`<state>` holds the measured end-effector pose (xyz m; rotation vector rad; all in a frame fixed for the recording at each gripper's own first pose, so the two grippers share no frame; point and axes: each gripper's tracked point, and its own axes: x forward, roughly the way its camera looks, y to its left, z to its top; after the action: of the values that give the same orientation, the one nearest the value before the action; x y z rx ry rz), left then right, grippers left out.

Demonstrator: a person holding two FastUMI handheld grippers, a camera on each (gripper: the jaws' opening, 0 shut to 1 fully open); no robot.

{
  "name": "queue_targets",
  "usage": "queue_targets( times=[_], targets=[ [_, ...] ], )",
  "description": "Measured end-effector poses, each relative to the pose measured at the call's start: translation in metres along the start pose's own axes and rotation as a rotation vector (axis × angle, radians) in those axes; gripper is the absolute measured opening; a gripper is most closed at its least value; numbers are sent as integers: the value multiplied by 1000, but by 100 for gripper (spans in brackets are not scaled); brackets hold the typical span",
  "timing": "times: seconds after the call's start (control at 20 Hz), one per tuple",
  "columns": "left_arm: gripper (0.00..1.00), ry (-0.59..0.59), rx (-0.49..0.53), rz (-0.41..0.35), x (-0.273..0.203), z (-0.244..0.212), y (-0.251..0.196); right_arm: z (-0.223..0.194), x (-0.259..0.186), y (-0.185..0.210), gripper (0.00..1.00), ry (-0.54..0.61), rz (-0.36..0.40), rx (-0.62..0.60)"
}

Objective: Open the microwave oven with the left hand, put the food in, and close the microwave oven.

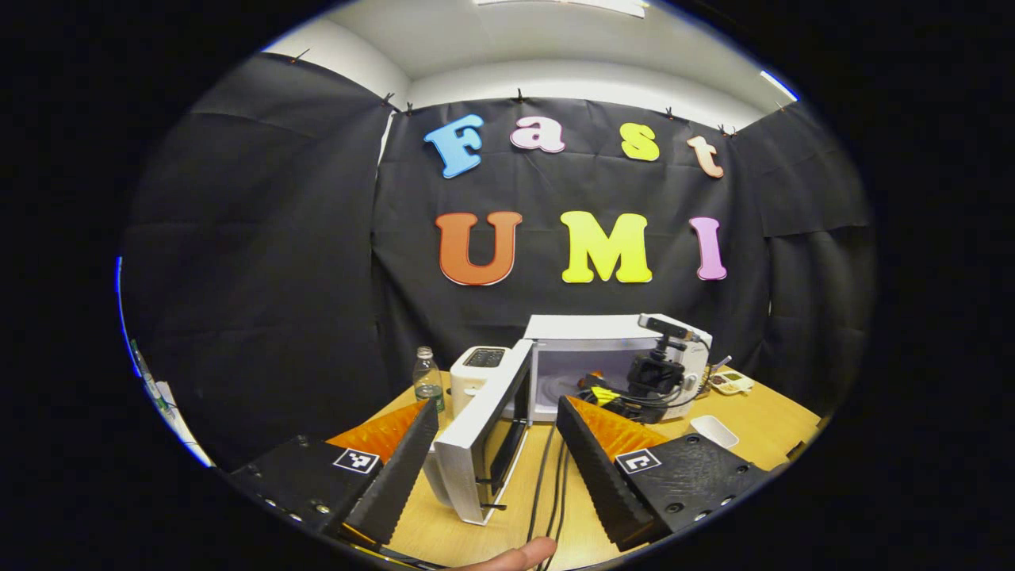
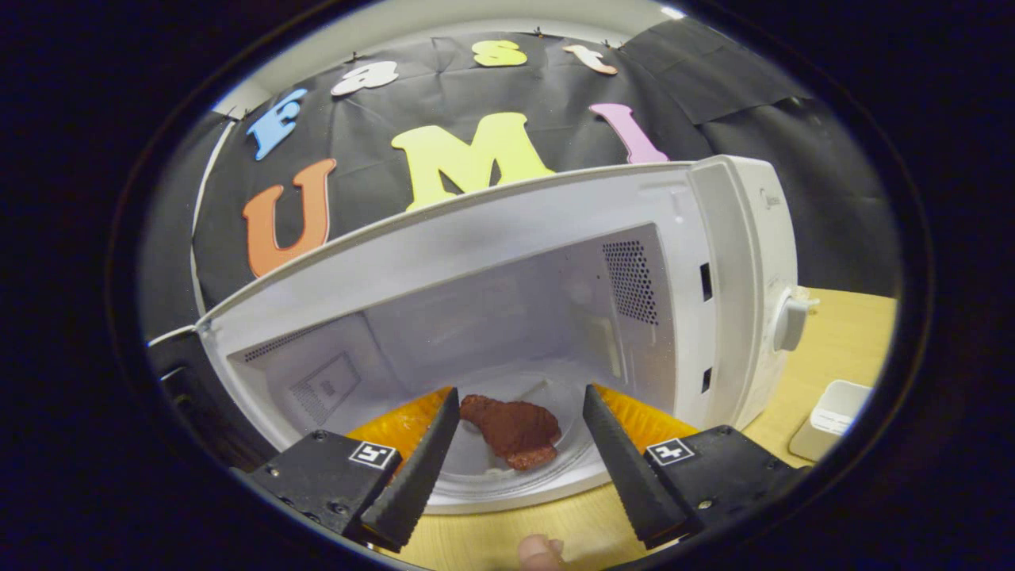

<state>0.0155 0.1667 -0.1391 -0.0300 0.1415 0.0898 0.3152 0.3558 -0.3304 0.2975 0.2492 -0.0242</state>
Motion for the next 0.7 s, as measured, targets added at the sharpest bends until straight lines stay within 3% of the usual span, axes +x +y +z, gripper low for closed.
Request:
queue_targets(
  times=[0.1, 0.2, 0.5, 0.7],
  targets=[
    [92, -5, -28, -5, -3, 3, 6, -5, -29, -13, 99, 65, 16, -16],
    [93, -17, -39, 35, -7, 6, 27, 5, -60, -14, 100, 79, 80, -7],
    [92, -65, -57, 133, -10, 21, 88, 77, -170, -33, 99, -32, 225, -71],
    [92, -54, -39, 147, -8, 12, 104, 128, -242, -60, 99, -132, 269, -148]
  ],
)
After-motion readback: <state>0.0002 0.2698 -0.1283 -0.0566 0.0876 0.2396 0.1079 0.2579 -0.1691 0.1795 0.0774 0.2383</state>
